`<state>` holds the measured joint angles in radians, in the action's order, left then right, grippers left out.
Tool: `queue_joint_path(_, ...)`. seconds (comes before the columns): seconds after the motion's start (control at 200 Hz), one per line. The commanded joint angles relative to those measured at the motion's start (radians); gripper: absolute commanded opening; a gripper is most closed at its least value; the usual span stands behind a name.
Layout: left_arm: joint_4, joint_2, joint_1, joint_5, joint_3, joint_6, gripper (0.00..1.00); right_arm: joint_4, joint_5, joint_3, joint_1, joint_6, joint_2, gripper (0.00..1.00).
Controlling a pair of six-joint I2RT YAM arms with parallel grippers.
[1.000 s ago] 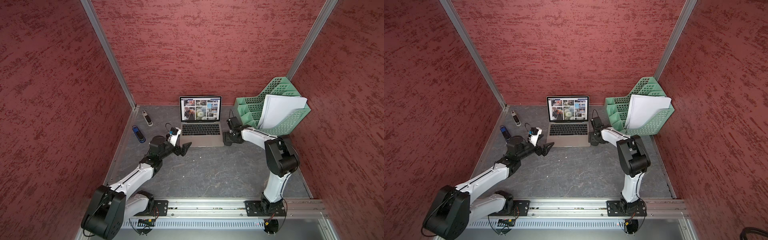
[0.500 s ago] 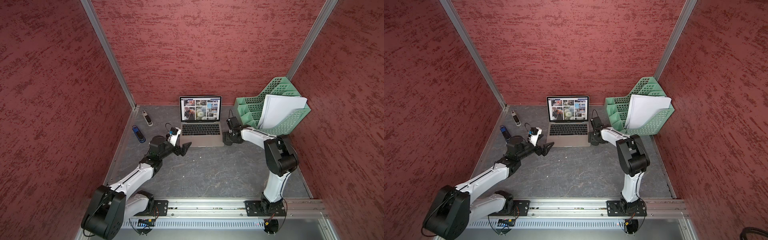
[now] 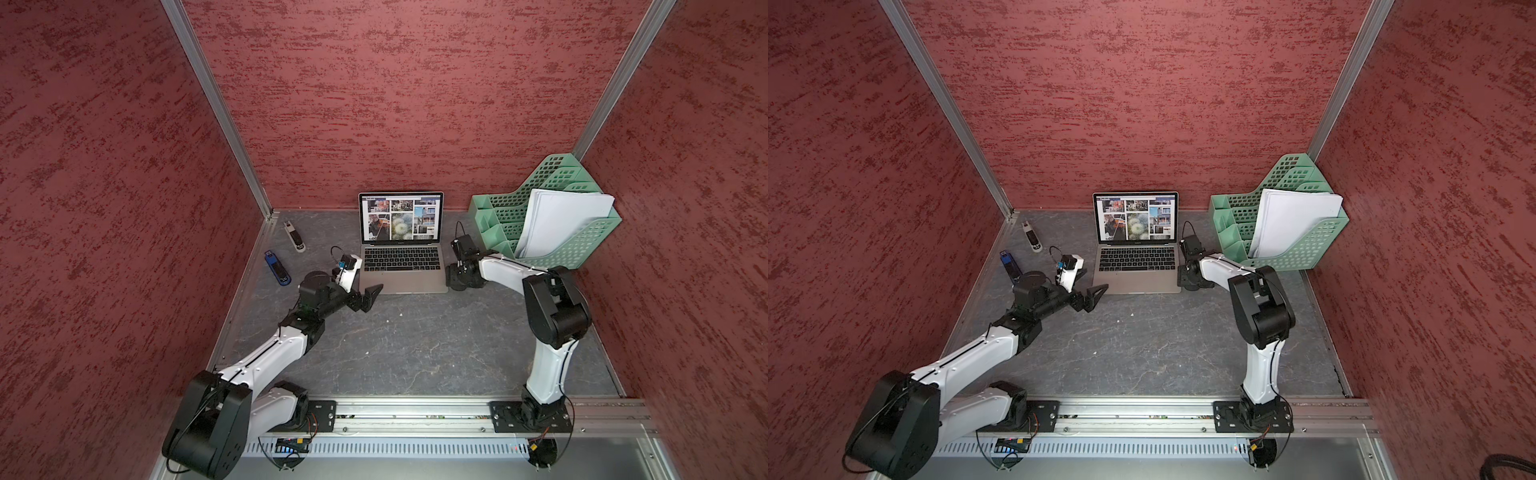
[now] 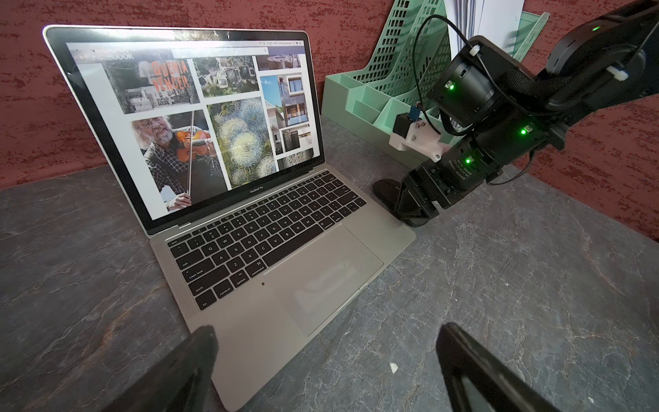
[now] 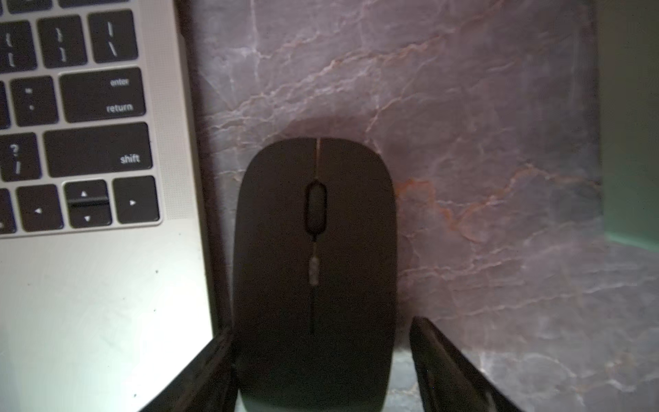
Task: Remove the wireless mouse receiver from the laptop
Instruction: Place the mouse at the center of the board.
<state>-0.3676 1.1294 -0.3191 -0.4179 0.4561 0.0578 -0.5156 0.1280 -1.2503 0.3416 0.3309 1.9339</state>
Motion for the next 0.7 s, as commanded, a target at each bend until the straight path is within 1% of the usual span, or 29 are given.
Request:
queue_joint_path(0.0, -0.016, 0.0, 0.008, -0.004, -0.007, 0.01, 1.0, -0.02, 0.055, -0.021, 0.004, -0.045, -0.004, 0.76)
queue_joint_path(0.165, -0.013, 0.001, 0.008, -0.004, -0.007, 0.01, 1.0, -0.021, 0.071, -0.011, 0.003, -0.089, -0.007, 0.73)
queue_joint_path(0.326, -0.012, 0.0, 0.007, -0.005, -0.007, 0.01, 1.0, -0.012, 0.05, -0.005, 0.001, -0.089, -0.004, 0.72)
queue_joint_path(0.431, -0.013, -0.001, 0.008, -0.004, -0.007, 0.013, 1.0, 0.001, 0.026, -0.004, 0.002, -0.095, -0.001, 0.74)
queue_joint_path(0.516, -0.013, -0.003, 0.008, -0.006, -0.008, 0.013, 1.0, 0.013, -0.002, 0.0, 0.001, -0.098, -0.009, 0.77)
queue_joint_path(0.651, -0.023, -0.022, 0.008, -0.011, -0.014, 0.016, 1.0, 0.031, -0.01, 0.005, 0.003, -0.09, -0.059, 0.87)
queue_joint_path(0.656, -0.024, -0.023, 0.009, -0.01, -0.014, 0.016, 1.0, 0.031, -0.01, 0.005, 0.003, -0.09, -0.062, 0.88)
queue_joint_path(0.661, -0.024, -0.025, 0.009, -0.01, -0.014, 0.017, 1.0, 0.03, -0.01, 0.005, 0.003, -0.09, -0.065, 0.93)
queue_joint_path(0.671, -0.025, -0.029, 0.008, -0.011, -0.015, 0.019, 1.0, 0.03, -0.01, 0.004, 0.003, -0.089, -0.069, 0.97)
queue_joint_path(0.696, -0.025, -0.039, 0.009, -0.013, -0.016, 0.02, 1.0, 0.027, -0.009, 0.0, 0.003, -0.09, -0.083, 0.98)
